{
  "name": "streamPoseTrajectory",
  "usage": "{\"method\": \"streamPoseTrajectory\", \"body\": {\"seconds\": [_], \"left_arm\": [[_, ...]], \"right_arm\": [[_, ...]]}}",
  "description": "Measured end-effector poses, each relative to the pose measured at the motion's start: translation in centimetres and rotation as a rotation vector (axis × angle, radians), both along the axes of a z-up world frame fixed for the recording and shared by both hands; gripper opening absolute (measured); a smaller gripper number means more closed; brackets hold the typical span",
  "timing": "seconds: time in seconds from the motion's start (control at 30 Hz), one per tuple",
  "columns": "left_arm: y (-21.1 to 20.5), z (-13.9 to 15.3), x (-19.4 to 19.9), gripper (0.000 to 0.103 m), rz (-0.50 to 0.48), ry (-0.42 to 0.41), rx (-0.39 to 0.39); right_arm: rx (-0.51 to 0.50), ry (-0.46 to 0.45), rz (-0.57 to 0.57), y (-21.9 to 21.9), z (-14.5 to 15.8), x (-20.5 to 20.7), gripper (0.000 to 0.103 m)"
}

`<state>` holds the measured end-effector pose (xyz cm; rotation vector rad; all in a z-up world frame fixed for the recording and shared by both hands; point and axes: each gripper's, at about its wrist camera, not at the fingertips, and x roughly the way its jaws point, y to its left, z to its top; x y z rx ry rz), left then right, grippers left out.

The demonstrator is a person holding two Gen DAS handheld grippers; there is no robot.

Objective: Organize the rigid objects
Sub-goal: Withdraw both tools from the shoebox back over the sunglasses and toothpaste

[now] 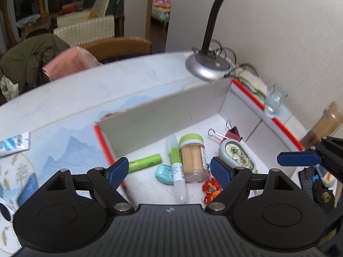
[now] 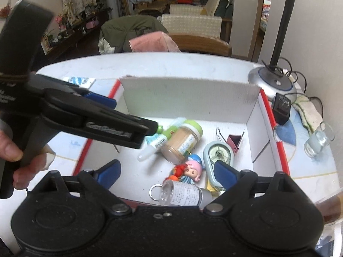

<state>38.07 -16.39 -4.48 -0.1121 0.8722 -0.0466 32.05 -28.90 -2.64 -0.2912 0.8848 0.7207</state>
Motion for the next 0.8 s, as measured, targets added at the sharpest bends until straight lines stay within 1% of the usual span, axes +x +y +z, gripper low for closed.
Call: {"method": "streamPoseTrajectory", "body": {"seconds": [0.17, 0.37, 0.47, 0.5, 0.53, 0.8], "left_arm": [[2.3, 1.9, -3.4, 0.083, 0.023, -0.060, -0.002], [5.4, 3.2, -7.6, 0.083, 0.044, -0.103, -0.010], [6.9, 3.4, -9.6, 0.084, 0.052, -0.111, -0.003], [7.4, 3.3, -10.2, 0.084, 0.051, -0.112, -0.010], [8.0, 3.3, -10.8, 0.087, 0.051, -0.110, -0.016], [13.5, 2.2, -15.0, 0.089, 0.105, -0.105, -0.013]], "right_arm": [[0.044, -0.028, 0.004, 0.1, 1.6, -1.5, 0.101], [0.116, -0.049, 0.016, 0.6, 3.4, -3.6, 0.102], [0.167, -0.054, 0.013, 0.9, 4.0, -4.8, 0.103], [0.180, -0.055, 0.011, 1.2, 4.3, -5.2, 0.103], [0.192, -0.055, 0.011, 1.5, 4.4, -5.5, 0.103], [0.209, -0.037, 0.046, 5.7, 4.5, -8.0, 0.103]]}}
